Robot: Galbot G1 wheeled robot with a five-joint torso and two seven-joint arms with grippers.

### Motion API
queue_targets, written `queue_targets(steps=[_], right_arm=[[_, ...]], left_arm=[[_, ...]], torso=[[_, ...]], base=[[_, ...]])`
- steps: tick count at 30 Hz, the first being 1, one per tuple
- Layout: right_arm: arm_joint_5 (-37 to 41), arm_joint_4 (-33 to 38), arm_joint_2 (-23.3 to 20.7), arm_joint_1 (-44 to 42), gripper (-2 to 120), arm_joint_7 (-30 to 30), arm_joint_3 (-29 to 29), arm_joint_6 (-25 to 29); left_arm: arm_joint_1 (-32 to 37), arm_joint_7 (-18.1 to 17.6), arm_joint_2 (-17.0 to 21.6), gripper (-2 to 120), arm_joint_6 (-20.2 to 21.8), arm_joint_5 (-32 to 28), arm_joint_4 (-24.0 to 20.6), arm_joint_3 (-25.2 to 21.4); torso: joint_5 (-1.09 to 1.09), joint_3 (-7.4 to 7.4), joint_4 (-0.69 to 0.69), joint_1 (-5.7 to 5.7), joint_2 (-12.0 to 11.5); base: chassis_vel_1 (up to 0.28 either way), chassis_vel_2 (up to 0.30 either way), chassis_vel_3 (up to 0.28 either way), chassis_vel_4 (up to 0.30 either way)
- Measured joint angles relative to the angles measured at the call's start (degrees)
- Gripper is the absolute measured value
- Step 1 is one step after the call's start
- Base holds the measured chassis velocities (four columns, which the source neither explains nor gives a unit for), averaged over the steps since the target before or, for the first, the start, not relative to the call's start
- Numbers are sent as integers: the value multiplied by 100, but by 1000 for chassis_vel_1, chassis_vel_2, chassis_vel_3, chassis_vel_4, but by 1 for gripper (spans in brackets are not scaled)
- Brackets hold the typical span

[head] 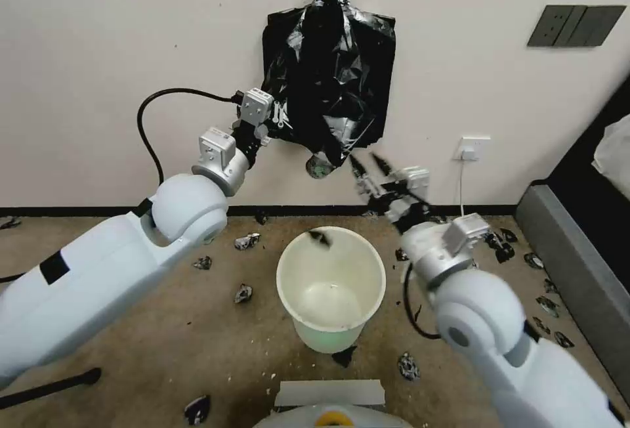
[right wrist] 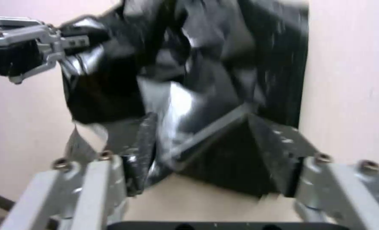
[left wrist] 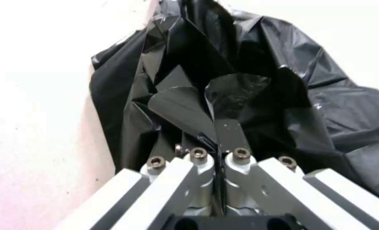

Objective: Place a trash bag onto the trash bin.

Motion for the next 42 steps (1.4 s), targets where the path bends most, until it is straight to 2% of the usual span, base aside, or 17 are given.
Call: queue_targets(steps=[2, 5, 7, 8, 10, 11, 15, 18, 23, 28, 30, 31, 34, 35, 36, 41, 42], right_arm=[[-231, 0, -182, 316, 75, -98, -189, -66], [-298, -32, -296, 655, 82, -104, -436, -181], [-217, -78, -389, 1096, 90, -4, -739, -343], [-217, -78, -389, 1096, 90, -4, -739, -343], [143, -172, -513, 1842, 99, 297, -1241, -726], [143, -172, -513, 1842, 99, 297, -1241, -726], [665, -456, -511, 3122, 100, 1014, -2022, -1596], [877, -519, -454, 3457, 100, 1291, -2212, -2035], [945, -693, -482, 3819, 97, 1474, -2478, -2438], [870, -868, -534, 4051, 85, 1541, -2714, -2593], [712, -1042, -564, 4310, 72, 1540, -3035, -2629], [712, -1042, -564, 4310, 72, 1540, -3035, -2629], [599, -1170, -665, 4489, 57, 1546, -3261, -2635], [599, -1170, -665, 4489, 57, 1546, -3261, -2635], [546, -1186, -710, 4509, 48, 1571, -3284, -2635], [521, -1177, -768, 4509, 38, 1627, -3285, -2634], [557, -1159, -816, 4502, 30, 1695, -3280, -2634]], left_arm=[[-2, -4, -8, 0, 0, -10, -42, 6], [-1, -4, -7, 0, 0, -12, -80, 10], [17, -4, 14, 0, -3, -12, -113, 6], [17, -4, 14, 0, -3, -12, -113, 6], [67, 6, 54, 0, -16, -12, -154, -34], [67, 6, 54, 0, -16, -12, -154, -34], [149, 19, 84, 0, -28, -9, -232, -111], [150, 23, 76, 0, -29, -5, -263, -112], [156, 31, 68, 0, -30, 2, -335, -114], [184, 41, 66, 0, -30, 3, -389, -143], [192, 47, 69, 0, -30, 3, -451, -172], [192, 47, 69, 0, -30, 3, -451, -172], [220, 49, 96, 0, -30, 3, -523, -237], [220, 49, 96, 0, -30, 3, -523, -237], [252, 52, 114, 0, -30, 2, -551, -273], [301, 53, 120, 0, -30, 2, -575, -317], [324, 53, 120, 0, -29, 2, -585, -331]], torso=[[0, 0, -1, 0, 0], [-1, 0, 0, 0, 0], [0, 0, 1, 0, 0], [0, 0, 1, 0, 0], [-1, 0, 0, 0, 0], [-1, 0, 0, 0, 0], [-3, 0, 2, 0, 0], [-1, 0, 2, 0, 0], [0, 0, 1, 0, 0], [-1, 0, 1, 0, 0], [-1, 0, 1, 0, 0], [-1, 0, 1, 0, 0], [-1, 0, 1, 0, 0], [-1, 0, 1, 0, 0], [-1, 0, 1, 0, 0], [-1, 0, 1, 0, 0], [-1, 1, 1, 0, 0]], base=[[0, 0, 0, 0], [0, 0, 0, 0], [0, 0, 0, 0], [0, 0, 0, 0], [0, 0, 0, 0], [0, 0, 0, 0], [0, 0, 0, 0], [0, 0, 0, 0], [0, 0, 0, 0], [0, 0, 0, 0], [0, 0, 0, 0], [0, 0, 0, 0], [0, 0, 0, 0], [0, 0, 0, 0], [0, 0, 0, 0], [0, 0, 0, 0], [0, 0, 0, 0]])
